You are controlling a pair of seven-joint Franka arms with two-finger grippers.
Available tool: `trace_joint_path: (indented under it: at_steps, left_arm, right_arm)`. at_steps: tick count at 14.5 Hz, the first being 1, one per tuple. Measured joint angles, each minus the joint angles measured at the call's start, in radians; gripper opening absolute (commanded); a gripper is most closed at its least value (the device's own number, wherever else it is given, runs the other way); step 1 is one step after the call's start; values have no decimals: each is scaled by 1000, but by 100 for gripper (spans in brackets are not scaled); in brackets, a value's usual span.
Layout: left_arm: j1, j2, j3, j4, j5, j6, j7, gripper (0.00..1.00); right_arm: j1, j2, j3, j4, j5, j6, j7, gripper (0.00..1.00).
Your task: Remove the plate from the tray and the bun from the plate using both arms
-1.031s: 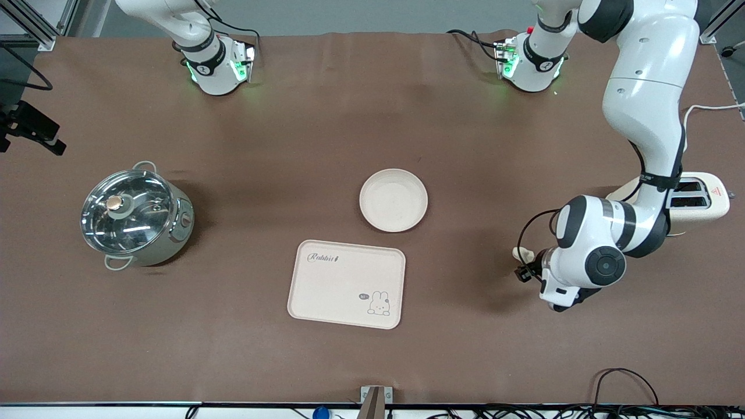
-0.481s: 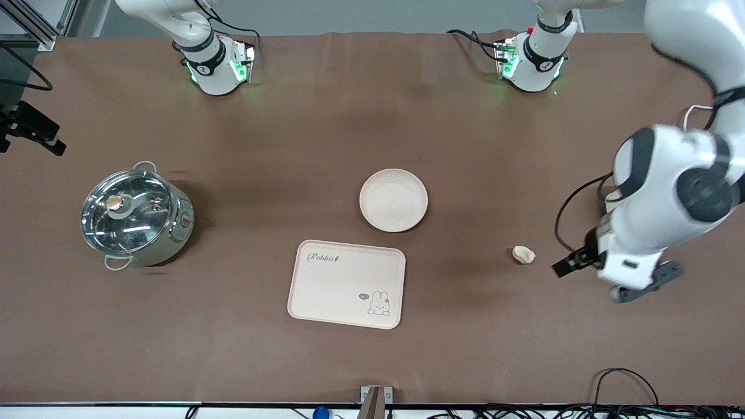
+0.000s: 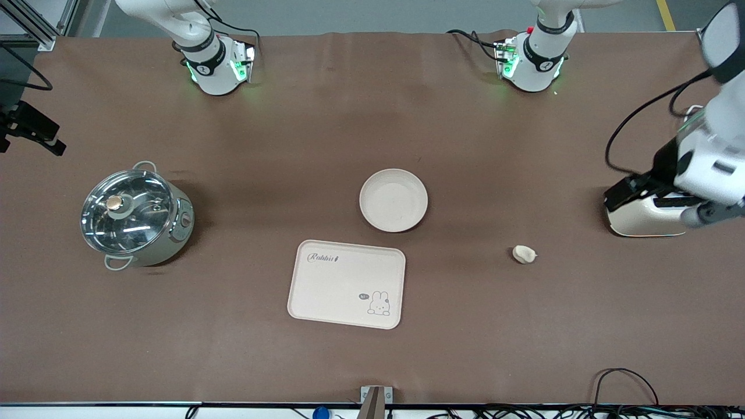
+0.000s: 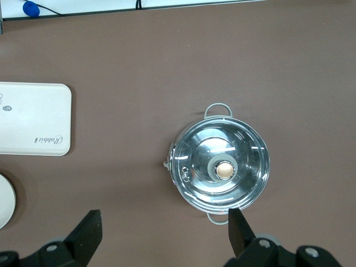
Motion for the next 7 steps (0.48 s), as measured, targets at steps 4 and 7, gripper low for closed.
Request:
trace_joint_path:
  at_steps: [4, 7]
  left_arm:
    - [51, -132, 17, -77, -42, -101, 185, 100]
    - [47, -217, 17, -163, -47, -146, 191, 100]
  right_arm:
    - [0, 0, 0, 0, 0, 0, 0, 100]
    - [0, 0, 0, 0, 0, 0, 0, 100]
